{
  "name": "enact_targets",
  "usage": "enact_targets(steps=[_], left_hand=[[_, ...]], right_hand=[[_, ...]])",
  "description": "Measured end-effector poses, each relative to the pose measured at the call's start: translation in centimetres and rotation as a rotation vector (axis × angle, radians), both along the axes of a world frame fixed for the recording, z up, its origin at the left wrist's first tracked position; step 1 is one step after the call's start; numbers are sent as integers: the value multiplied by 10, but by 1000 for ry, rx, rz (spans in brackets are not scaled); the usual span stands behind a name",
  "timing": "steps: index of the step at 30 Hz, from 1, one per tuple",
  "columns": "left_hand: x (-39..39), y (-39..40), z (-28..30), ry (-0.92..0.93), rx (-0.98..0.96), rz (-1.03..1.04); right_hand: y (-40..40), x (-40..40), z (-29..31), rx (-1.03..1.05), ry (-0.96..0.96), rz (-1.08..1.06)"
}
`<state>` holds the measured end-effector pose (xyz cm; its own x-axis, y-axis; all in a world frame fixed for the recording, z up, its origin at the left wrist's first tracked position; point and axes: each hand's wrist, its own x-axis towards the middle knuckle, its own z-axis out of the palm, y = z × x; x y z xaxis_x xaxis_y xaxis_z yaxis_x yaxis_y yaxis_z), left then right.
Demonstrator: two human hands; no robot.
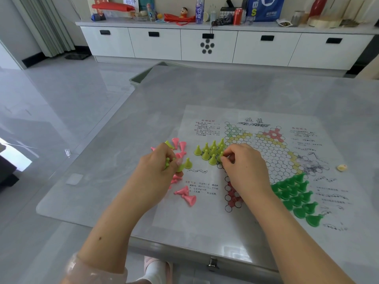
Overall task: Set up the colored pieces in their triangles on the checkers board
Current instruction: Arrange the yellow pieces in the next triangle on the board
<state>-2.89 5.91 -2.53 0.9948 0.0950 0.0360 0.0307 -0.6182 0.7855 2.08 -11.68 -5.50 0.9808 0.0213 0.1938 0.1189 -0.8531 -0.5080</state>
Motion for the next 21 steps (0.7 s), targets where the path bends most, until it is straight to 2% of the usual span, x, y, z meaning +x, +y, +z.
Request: enact_targets(steps=[7, 10, 12, 14, 16, 21], left_hand=[[2, -3, 2, -9, -52, 19], [3, -5, 2, -6, -143, 15], [3, -6, 2, -13, -159, -1], [2, -7, 1, -32, -158, -24], [1, -7, 2, -51, -138, -51], [-1, -9, 3, -77, -122, -104]], right_hand=[[-7, -2, 13, 38, -64, -2], [-2, -8, 27, 214, -102, 70], [2, -13, 37, 429, 20, 218], [7, -19, 44, 549, 171, 385], [12, -22, 44, 548, 228, 477], [20, -25, 35, 488, 205, 508]])
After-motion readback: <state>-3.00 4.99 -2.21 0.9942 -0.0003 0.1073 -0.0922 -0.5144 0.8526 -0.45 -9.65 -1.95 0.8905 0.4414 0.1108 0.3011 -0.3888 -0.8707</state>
